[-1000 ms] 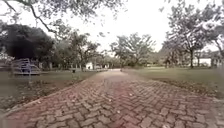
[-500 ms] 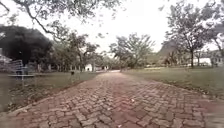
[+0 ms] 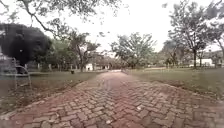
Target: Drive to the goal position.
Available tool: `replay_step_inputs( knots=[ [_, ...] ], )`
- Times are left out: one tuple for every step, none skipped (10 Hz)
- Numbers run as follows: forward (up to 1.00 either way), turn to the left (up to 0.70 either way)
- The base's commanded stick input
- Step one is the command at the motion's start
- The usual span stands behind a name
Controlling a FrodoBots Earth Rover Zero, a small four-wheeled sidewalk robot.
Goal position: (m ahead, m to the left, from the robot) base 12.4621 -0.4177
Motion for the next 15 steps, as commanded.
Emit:
replay_step_inputs(
  knots=[
    [0.70,-0.16],
    [0.70,-0.33],
    [0.70,0.00],
    [0.70,0.00],
    [0.70,0.00],
    [0.70,0.00],
    [0.70,0.00],
    [0.70,0.00],
    [0.70,0.00],
    [0.70,0.00],
    [0.70,0.00],
    [0.70,0.00],
    [0.70,0.00],
    [0.70,-0.05],
    [0.70,-0.23]
  ],
)
